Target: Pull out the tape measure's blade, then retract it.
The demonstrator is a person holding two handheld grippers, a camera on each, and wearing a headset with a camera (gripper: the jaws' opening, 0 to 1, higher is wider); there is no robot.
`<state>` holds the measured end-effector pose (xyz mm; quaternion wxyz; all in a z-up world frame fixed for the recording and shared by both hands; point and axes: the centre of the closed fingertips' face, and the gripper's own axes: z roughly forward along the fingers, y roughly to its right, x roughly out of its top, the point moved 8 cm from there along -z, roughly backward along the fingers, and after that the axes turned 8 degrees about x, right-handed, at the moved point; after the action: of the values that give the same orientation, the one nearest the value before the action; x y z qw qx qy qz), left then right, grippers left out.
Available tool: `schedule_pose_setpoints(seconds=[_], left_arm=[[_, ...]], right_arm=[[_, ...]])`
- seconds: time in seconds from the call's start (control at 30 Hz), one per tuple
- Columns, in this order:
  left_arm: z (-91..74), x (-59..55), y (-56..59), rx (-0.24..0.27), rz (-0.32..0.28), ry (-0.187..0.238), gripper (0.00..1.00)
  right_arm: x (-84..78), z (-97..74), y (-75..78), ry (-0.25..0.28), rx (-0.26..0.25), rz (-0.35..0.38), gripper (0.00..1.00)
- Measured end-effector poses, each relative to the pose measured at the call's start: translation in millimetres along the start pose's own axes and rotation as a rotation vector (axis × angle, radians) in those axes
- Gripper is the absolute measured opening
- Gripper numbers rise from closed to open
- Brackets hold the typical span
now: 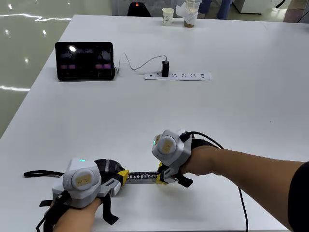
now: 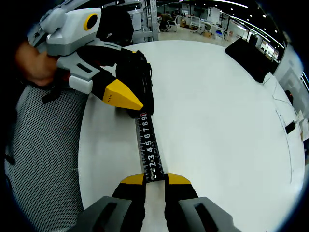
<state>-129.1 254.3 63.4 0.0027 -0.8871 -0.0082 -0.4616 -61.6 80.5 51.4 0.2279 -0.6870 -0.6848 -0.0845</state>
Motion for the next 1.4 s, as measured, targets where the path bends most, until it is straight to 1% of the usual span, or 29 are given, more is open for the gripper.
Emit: schedule_pose_setpoints(seconds=[0.17, 0.27, 0.53, 1.03, 1.3, 1.4], left_arm=[[-0.5, 0.2, 0.1, -0.007, 0.002, -0.008, 0.60], [-0.5, 0.2, 0.5, -0.002, 0.003, -0.009, 0.60], [0.2, 0.5, -1.4, -0.007, -0.021, -0.002, 0.59], [-0.1, 1.2, -2.3, -0.013, -0.036, 0.002, 0.59], [-0.5, 1.2, -2.3, -0.015, -0.038, 0.002, 0.59], [-0.7, 1.2, -1.4, -0.012, -0.027, 0.000, 0.59]], right_arm=[[1.2, 1.3, 0.0, 0.004, 0.002, -0.001, 0.11], [1.9, 1.5, -0.4, 0.007, 0.001, 0.002, 0.11], [4.7, 2.8, -0.8, 0.013, -0.003, -0.001, 0.11], [7.7, 3.4, -0.6, 0.036, 0.002, -0.009, 0.11], [5.9, 3.0, -0.8, 0.063, 0.005, -0.010, 0.11], [6.2, 3.3, -1.6, 0.061, 0.004, -0.019, 0.11]])
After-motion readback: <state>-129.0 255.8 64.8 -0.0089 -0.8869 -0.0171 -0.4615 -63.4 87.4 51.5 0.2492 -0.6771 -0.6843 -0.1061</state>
